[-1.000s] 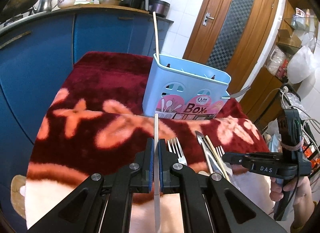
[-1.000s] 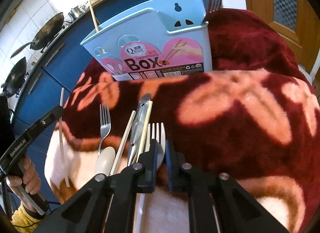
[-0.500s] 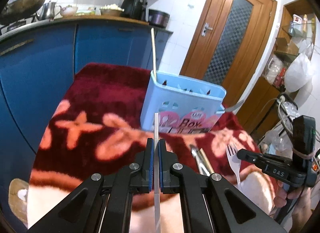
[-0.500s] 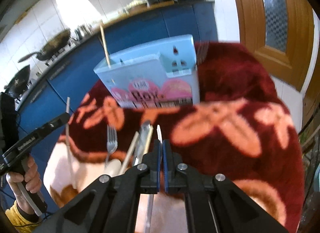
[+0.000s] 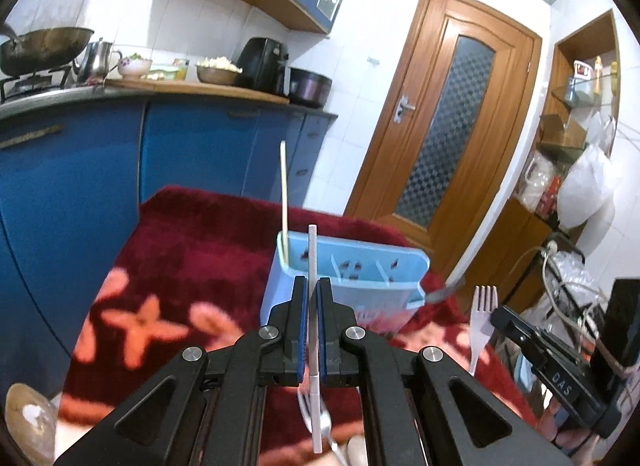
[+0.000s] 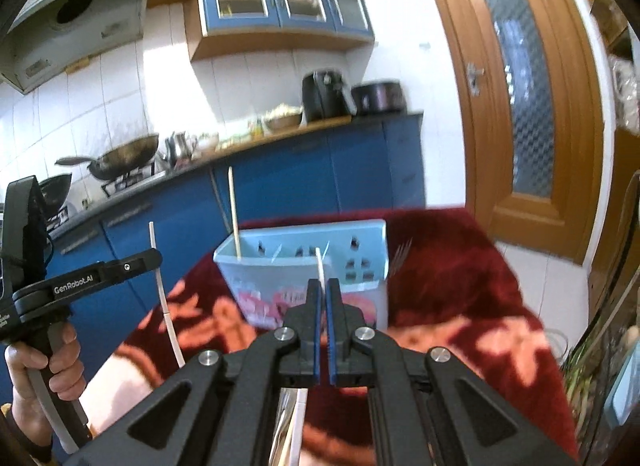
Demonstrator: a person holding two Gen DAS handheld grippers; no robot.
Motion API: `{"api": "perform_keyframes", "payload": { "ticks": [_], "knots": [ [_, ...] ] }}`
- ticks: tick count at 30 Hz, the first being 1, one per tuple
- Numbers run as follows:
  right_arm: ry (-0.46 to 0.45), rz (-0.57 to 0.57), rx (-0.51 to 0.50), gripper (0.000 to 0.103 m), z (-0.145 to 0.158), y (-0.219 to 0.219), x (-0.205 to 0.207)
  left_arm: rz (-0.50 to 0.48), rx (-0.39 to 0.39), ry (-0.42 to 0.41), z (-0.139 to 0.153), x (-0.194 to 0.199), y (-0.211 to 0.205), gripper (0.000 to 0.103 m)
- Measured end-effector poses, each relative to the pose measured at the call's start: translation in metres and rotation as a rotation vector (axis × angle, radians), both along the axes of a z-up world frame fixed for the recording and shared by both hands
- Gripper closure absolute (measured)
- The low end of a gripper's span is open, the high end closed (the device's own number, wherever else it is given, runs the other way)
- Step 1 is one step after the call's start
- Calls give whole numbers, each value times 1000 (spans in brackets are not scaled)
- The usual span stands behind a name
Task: Organize utensils
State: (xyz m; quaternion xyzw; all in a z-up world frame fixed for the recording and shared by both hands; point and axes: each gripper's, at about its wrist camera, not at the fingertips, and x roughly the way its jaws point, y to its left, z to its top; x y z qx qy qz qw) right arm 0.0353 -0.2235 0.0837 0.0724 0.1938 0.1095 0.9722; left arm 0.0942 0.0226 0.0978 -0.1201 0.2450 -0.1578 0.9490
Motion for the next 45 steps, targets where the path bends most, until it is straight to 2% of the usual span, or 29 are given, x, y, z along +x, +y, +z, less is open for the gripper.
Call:
{"api": "perform_keyframes", "payload": {
  "ticks": [5,11,18,22,27,34,45],
  "knots": [
    [-66,-28,1,100,13,-4,8,24,-12,-52,24,18,-2,99],
    [-87,-35,-10,100,21,-9,29,71,14,-149,52,42,-6,99],
    [-128,-55,-8,100,28,-12,49,134,51,-228,64,68,-14,99],
    [-178,-86,0,100,36,-15,57,147,52,-243,60,81,-21,99],
    [-242,-139,2,100,44,-16,72,149,63,-237,41,95,-29,99],
    [-288,-183,-54,100,32,-6,97,133,58,-189,14,106,-33,99],
    [-233,-141,-119,99,4,1,108,88,97,-162,-8,103,-42,99]
  ]
}}
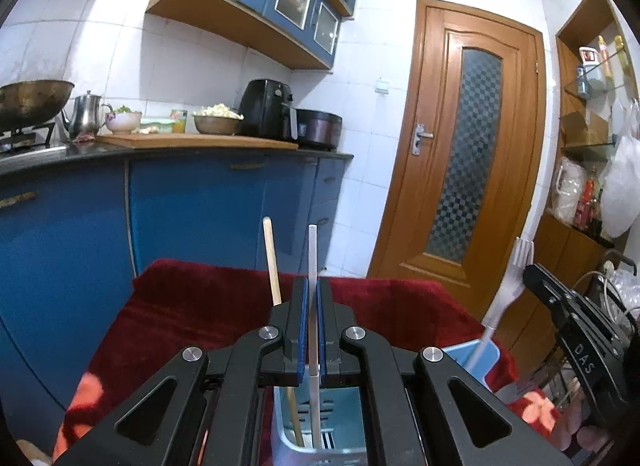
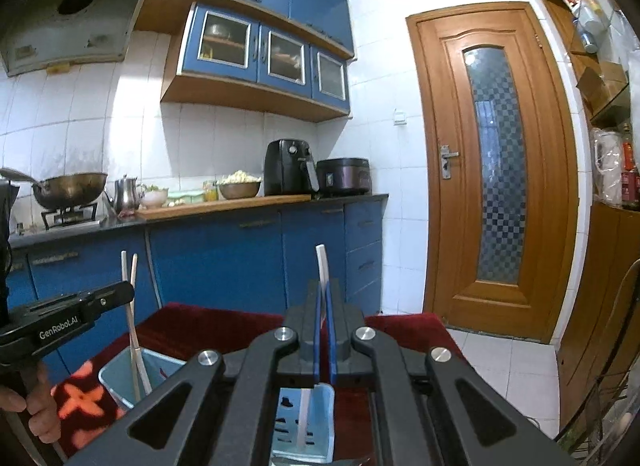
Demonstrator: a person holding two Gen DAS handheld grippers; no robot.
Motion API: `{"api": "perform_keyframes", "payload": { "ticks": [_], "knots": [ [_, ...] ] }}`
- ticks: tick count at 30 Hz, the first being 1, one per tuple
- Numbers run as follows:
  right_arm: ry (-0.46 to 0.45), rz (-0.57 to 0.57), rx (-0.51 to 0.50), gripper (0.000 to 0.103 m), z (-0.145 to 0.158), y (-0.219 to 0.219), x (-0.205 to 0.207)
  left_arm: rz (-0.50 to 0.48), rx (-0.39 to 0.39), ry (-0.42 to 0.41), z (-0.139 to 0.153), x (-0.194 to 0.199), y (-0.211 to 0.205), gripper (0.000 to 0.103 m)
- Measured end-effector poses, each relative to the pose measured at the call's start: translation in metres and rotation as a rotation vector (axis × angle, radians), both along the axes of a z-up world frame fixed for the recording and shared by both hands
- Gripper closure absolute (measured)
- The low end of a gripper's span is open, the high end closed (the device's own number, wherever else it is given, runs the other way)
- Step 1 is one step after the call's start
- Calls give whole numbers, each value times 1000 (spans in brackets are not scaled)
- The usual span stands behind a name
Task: Organize utensils
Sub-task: 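Lift both items over the blue caddy and open both grippers to drop them, then move both grippers back down to the utensil pile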
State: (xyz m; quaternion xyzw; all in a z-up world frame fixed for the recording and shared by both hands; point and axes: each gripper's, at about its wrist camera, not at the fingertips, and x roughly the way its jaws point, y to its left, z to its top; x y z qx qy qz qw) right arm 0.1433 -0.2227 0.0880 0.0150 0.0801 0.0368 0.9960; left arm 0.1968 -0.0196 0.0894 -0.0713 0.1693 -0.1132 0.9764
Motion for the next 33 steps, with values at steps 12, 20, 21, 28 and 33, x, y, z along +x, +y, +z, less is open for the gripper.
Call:
{"api": "perform_keyframes", "payload": {
  "ticks": [12,20,21,28,33],
  "knots": [
    [44,66,48,84,1,-2,-12,-21,-7,75,-10,-10,3,70],
    [30,96,75,81,18,-3,-36,-42,-10,72,3,-36,8,70],
    [33,101,79,80,20,-3,-40,-43,-14,71,4,-40,9,70],
    [58,111,105,80,28,-2,-67,-49,9,99,13,-66,11,69],
    [93,120,107,80,24,3,-86,-59,52,141,14,-87,9,69]
  ]
}}
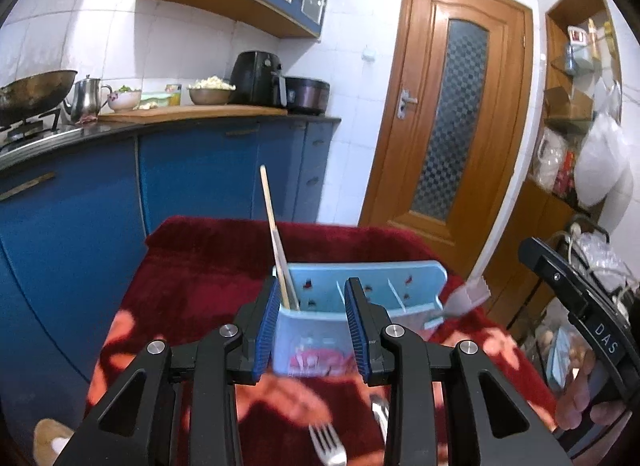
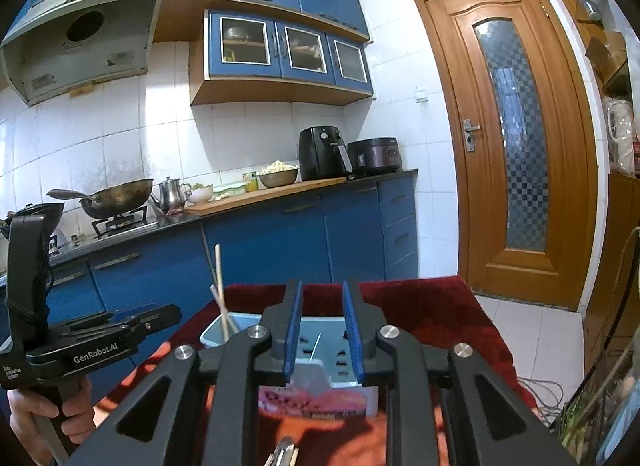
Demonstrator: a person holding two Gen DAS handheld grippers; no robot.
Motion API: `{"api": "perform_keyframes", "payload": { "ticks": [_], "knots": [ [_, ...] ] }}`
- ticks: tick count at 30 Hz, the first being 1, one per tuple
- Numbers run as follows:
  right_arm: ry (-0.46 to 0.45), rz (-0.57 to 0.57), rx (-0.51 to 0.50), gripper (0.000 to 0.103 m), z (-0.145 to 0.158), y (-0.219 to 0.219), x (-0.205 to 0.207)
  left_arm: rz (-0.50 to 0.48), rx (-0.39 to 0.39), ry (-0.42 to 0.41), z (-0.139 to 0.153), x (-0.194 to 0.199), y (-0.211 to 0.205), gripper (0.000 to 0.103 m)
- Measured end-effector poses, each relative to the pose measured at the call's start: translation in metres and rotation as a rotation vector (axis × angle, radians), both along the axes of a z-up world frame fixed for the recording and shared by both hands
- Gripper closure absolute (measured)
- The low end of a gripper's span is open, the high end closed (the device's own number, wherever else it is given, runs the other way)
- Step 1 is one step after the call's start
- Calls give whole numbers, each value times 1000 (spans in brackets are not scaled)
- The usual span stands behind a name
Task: Organize utensils
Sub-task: 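Move both grippers back down to the utensil pile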
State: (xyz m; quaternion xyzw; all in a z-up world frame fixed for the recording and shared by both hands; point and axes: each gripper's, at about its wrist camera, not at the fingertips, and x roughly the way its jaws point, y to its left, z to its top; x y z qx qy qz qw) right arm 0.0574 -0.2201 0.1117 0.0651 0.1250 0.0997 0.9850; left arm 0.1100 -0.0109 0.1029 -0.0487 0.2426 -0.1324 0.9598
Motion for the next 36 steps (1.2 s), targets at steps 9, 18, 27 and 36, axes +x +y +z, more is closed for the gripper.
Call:
{"api": "perform_keyframes", "payload": {
  "ticks": [9,18,27,36],
  "knots": [
    [125,17,-5,79,-28,5,-23,-52,35,135,-27,-27,-8,69],
    [231,11,8,77,-57,0,-40,-64,57,271,-62,-38,-11,69],
    [292,8,36,70,-81,-8,-52,-88,68,439,-97,-31,-17,69],
    [329,-12,54,70,-96,-23,-57,-91,109,541,-114,-17,-27,69]
  ]
}}
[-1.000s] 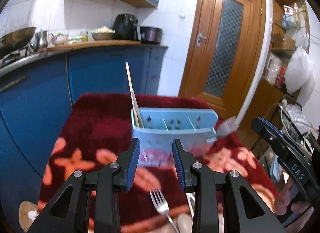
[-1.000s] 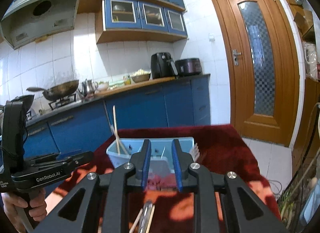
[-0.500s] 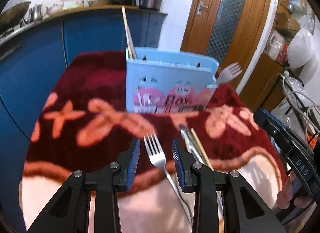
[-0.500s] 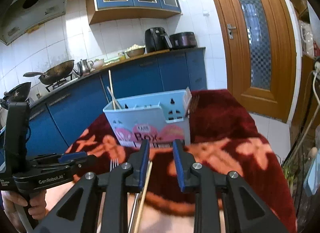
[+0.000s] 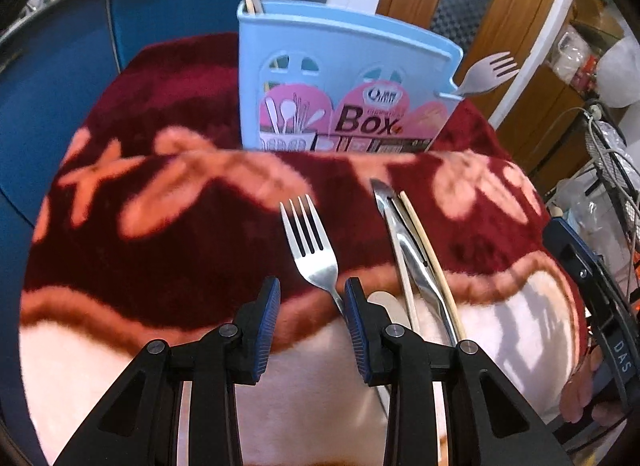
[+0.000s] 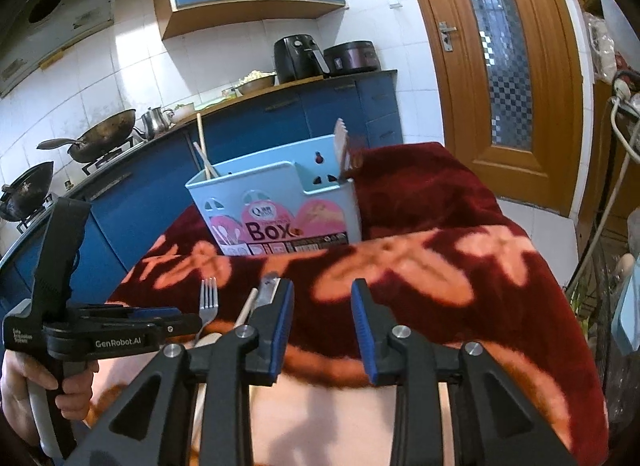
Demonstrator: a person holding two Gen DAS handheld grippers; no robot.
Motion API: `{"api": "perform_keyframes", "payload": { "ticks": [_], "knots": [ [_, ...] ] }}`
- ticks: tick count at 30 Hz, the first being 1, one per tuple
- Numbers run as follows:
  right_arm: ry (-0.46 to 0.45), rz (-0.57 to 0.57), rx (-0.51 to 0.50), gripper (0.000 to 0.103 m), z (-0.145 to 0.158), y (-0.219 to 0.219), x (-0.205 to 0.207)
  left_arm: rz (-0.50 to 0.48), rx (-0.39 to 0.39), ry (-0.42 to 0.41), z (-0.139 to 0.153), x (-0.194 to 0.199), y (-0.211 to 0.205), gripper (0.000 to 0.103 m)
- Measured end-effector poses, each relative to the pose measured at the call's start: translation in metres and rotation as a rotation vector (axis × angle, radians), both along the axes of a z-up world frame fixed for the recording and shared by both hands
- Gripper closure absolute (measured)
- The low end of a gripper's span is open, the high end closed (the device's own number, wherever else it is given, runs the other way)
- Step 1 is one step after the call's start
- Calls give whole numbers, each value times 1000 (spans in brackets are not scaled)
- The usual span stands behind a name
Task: Organize utensils
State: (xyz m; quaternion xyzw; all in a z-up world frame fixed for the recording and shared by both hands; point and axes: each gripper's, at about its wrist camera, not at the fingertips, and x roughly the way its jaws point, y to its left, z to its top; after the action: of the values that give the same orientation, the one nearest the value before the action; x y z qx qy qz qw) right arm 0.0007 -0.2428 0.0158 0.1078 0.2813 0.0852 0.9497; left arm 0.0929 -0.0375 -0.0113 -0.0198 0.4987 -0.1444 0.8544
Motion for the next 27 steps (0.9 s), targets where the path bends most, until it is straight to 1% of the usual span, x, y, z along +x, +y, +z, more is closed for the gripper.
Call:
{"api": "perform_keyframes", "payload": {
  "ticks": [1,6,10,12,14,16,18,20,22,24,27],
  "knots": [
    [4,-2,5,70,-2,-2,0,-1,-4,19,-3,3,-1,69],
    [14,-6,21,69,-8,-8,-1,-2,20,39,-4,9,-6,69],
    [18,-7,32,69,-11,-11,-2,-40,95,66,-5,16,-18,69],
    [20,-5,36,69,-12,-11,-2,-68,148,81,-5,19,-26,69],
    [21,-3,39,69,-13,-12,-3,-81,180,99,-4,19,-27,70],
    [23,1,41,69,-13,-11,-4,-78,187,111,-3,20,-27,75],
    [24,3,40,68,-13,-11,-4,-63,174,117,-3,22,-24,79],
    [25,7,38,68,-13,-11,-5,-47,142,117,-2,24,-20,82],
    [29,11,35,68,-13,-11,-6,-26,83,116,0,24,-11,90],
    [36,20,31,68,-12,-9,-6,-8,23,117,0,23,-2,93],
    [52,38,17,67,-11,-6,-5,3,-36,107,2,19,9,97]
  ]
}}
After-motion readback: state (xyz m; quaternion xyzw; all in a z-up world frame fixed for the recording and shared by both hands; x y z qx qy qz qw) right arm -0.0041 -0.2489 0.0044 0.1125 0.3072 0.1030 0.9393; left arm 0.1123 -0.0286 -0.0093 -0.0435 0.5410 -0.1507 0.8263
